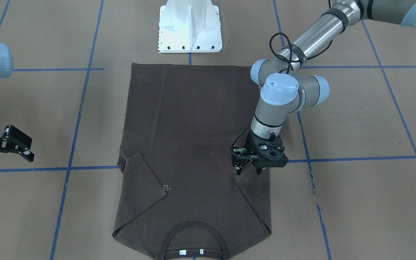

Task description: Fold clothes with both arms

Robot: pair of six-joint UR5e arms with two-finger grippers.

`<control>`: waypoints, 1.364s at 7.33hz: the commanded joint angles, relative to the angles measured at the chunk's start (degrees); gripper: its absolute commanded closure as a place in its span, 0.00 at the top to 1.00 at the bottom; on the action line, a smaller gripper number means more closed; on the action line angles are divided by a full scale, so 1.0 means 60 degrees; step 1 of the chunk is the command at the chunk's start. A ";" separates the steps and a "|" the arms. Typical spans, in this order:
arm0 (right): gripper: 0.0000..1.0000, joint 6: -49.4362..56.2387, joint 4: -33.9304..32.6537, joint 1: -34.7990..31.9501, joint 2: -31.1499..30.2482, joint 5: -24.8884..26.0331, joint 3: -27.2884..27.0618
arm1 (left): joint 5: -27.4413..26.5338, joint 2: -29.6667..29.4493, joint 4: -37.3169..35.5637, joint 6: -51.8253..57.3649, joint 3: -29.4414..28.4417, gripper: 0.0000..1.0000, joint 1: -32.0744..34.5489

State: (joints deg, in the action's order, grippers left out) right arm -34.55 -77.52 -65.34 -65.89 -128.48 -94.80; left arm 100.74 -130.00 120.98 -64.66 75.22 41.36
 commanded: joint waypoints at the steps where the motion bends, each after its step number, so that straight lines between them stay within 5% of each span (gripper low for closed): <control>1: 1.00 -0.2649 0.0029 0.1388 -0.0136 0.0911 -0.1212 | 0.0258 0.0817 -0.0109 0.0229 0.1342 1.00 -0.0008; 3: 1.00 -0.6004 0.0000 0.4108 -0.0546 0.3835 -0.2854 | 0.0495 0.1828 -0.0095 0.0113 0.2909 1.00 -0.0066; 6: 0.98 -0.9788 0.0015 0.8109 -0.2183 0.7106 -0.5125 | 0.0349 0.4066 -0.0051 -0.1025 0.5311 1.00 -0.1116; 9: 0.97 -1.0486 -0.0058 0.9627 -0.2743 0.8243 -0.5557 | -0.0866 0.6284 -0.0007 -0.2208 0.7352 1.00 -0.3123; 10: 0.96 -1.0748 -0.0059 0.9934 -0.3006 0.8490 -0.5571 | -0.1505 0.6490 -0.0050 -0.3377 0.7356 0.90 -0.4042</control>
State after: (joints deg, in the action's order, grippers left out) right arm -97.33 -77.76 -8.28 -82.24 -79.34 -127.92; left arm 95.44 -93.56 120.84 -77.66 117.84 23.21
